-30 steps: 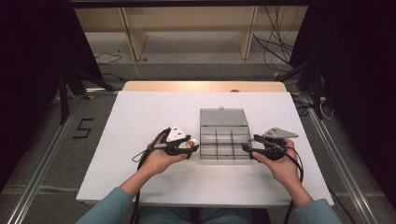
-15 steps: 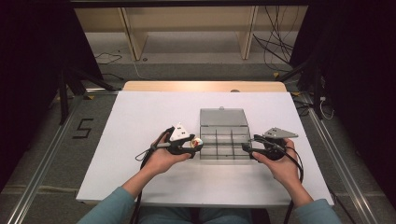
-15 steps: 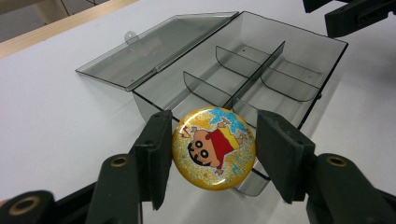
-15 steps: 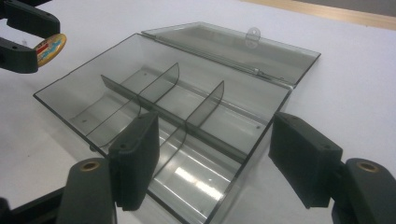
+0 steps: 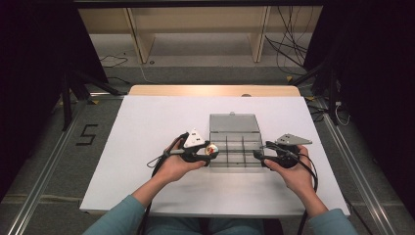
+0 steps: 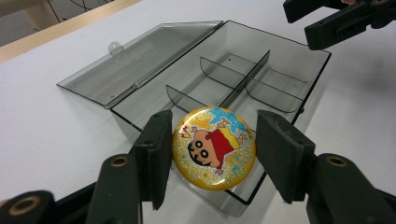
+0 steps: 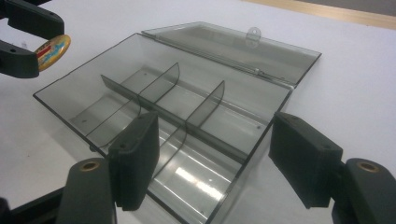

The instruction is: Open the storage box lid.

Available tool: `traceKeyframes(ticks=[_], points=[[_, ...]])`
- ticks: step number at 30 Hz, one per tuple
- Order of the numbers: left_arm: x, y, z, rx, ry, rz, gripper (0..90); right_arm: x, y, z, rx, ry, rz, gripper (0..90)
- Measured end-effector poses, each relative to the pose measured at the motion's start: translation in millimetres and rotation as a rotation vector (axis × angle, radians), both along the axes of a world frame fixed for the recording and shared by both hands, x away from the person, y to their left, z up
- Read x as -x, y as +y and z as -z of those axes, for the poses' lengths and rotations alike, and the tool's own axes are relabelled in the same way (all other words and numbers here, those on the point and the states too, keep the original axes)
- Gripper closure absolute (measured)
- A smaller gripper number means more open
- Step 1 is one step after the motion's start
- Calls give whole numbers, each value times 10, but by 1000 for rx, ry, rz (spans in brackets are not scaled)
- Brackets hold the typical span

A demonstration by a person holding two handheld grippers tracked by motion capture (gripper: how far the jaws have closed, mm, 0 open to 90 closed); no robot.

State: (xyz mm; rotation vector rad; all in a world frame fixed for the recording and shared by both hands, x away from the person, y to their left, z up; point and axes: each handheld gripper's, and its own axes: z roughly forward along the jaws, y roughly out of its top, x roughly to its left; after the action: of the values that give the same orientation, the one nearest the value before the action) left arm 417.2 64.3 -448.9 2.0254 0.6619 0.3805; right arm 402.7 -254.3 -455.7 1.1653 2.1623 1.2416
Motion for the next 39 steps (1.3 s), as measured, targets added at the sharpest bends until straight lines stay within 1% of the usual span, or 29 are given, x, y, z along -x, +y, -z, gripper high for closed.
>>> traceKeyframes(ticks=[10,14,19,21,39], points=[[2,-117,-24,-2,-4,23,473,-2,0,0,0,0,-1,335],[2,-167,-29,2,-6,24,473,-2,1,1,0,1,-3,335],[-1,-232,-26,-5,-4,38,473,-2,-1,0,-1,0,-1,334],[-3,-257,-29,0,-4,38,473,-2,-3,-1,-1,0,-1,334],[-32,-403,-22,-7,-1,50,473,-1,-3,-2,-1,-1,-1,334]])
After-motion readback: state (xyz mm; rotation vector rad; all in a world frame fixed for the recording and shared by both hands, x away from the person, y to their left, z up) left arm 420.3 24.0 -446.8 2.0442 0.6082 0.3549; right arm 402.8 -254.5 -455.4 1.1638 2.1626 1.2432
